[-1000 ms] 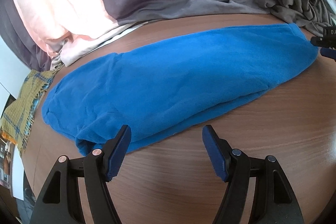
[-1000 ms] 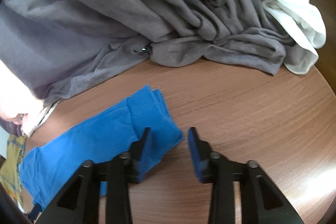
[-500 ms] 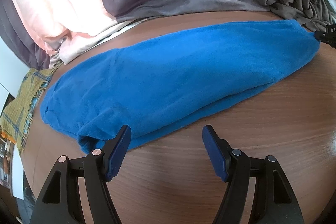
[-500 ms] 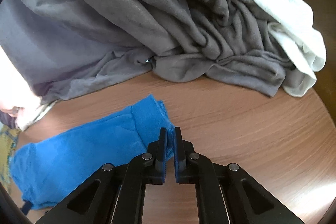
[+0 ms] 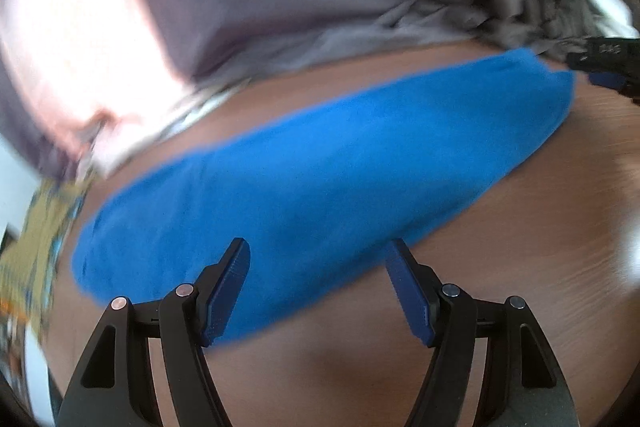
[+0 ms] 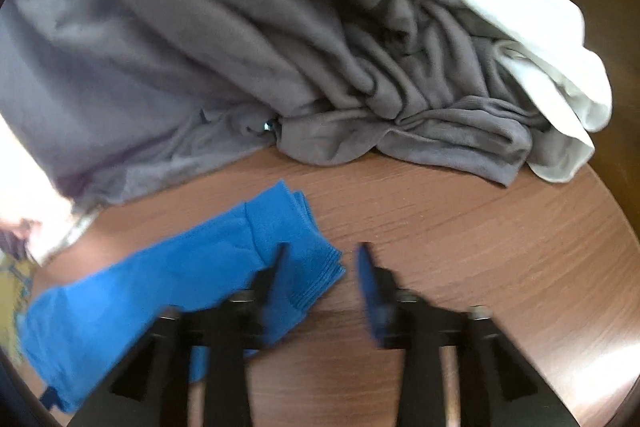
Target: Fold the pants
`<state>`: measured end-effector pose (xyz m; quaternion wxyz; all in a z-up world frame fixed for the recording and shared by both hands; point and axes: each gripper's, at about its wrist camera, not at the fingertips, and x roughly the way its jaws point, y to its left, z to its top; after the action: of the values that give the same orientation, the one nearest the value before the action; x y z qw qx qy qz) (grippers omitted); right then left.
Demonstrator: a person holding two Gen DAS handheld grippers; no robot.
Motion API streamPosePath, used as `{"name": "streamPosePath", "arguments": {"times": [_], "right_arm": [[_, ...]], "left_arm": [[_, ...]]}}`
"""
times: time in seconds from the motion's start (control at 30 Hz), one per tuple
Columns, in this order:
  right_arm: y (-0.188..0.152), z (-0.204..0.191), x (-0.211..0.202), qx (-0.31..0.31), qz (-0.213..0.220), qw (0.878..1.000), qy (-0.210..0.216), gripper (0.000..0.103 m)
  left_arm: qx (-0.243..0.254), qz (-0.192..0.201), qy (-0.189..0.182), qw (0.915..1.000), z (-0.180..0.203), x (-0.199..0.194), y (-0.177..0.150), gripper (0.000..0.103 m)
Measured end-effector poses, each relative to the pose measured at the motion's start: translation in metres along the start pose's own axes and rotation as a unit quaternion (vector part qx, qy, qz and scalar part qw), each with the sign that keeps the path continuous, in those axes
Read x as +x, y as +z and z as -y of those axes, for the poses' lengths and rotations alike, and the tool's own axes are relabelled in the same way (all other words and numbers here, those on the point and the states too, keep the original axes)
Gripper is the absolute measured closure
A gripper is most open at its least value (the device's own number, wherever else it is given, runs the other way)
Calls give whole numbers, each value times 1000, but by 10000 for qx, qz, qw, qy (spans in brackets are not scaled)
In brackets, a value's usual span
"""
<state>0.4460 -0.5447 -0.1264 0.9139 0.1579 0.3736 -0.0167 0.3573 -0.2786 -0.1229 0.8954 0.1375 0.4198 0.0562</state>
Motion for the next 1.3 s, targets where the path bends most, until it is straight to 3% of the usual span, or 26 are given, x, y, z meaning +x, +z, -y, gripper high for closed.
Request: {"name": "streamPosePath", "arguments": {"times": [0.1,0.2,0.3,0.4,0.5,0.53,0.63,0.83,1.1,1.3], "right_arm": [[0,5,-10,177,64,9998,25,61],[-2,10,-17,373,88,9992,61,61],[-5,13,-23,555,86,9984,109,61],[-9,12,-24,565,106,9983,50,61],[-12,10,-25,544,141,9984,-20,61],[-13,9,-25,536,156,9984,-59,61],[-16,8,-26,566,214,9981,-127,62],[-23,7,-18,867,167,9961,69,61],[-30,6,2,1126,42,9936,111,61],[-30,6,7,1171,81,9930,88,61]], "left_arm": [[603,530,-557,9952,2,-5,28,33],[1130,1039,-1029,9828,5,-7,59,33],[1691,1319,-1645,9628,15,-2,92,33],[2284,1349,-1892,9455,35,11,116,34],[3012,1483,-1982,9209,59,25,131,34],[3235,1509,-2187,9081,66,32,136,34],[3533,1175,-2910,8813,82,52,151,34],[3643,709,-3812,8467,102,80,181,43],[3713,294,-4404,8169,133,108,210,64],[3806,-1,-4655,7990,155,126,208,68]]}}
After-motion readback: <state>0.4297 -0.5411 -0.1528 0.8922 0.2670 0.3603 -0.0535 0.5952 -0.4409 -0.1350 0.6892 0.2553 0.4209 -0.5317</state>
